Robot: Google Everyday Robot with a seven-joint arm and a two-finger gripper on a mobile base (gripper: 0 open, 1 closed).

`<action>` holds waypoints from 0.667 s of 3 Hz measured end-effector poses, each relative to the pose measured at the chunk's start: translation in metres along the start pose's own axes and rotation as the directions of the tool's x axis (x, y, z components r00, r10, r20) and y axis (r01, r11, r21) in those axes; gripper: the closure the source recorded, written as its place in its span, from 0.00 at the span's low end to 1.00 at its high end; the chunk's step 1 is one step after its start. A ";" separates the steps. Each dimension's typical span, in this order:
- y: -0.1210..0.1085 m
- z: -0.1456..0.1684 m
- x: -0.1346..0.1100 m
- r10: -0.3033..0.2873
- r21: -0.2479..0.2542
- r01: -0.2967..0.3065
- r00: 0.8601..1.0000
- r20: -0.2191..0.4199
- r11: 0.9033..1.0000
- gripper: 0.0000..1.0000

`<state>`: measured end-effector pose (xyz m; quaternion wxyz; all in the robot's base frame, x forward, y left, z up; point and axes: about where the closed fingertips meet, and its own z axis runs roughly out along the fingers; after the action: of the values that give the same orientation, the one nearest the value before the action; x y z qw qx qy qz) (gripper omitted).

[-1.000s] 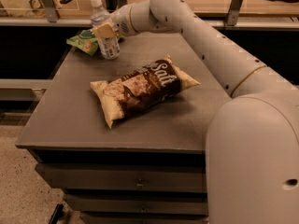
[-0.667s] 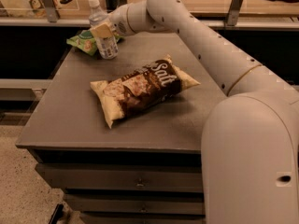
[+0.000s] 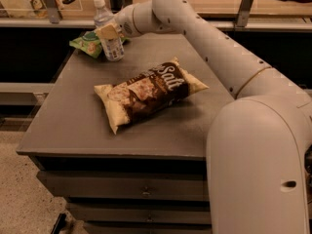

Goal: Move blue plastic bottle near green rice chip bag

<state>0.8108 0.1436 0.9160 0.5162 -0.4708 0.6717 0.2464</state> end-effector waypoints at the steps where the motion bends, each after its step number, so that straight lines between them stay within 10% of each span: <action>1: 0.002 0.003 0.001 0.001 -0.005 -0.001 1.000 -0.001 1.000 0.13; 2: 0.004 0.005 0.001 0.001 -0.009 -0.001 1.000 -0.001 1.000 0.00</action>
Offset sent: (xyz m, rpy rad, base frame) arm -0.0005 0.0028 -0.0017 -0.0002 0.0024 0.0039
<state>0.8098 0.1493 0.9124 0.5134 -0.4729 0.6712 0.2495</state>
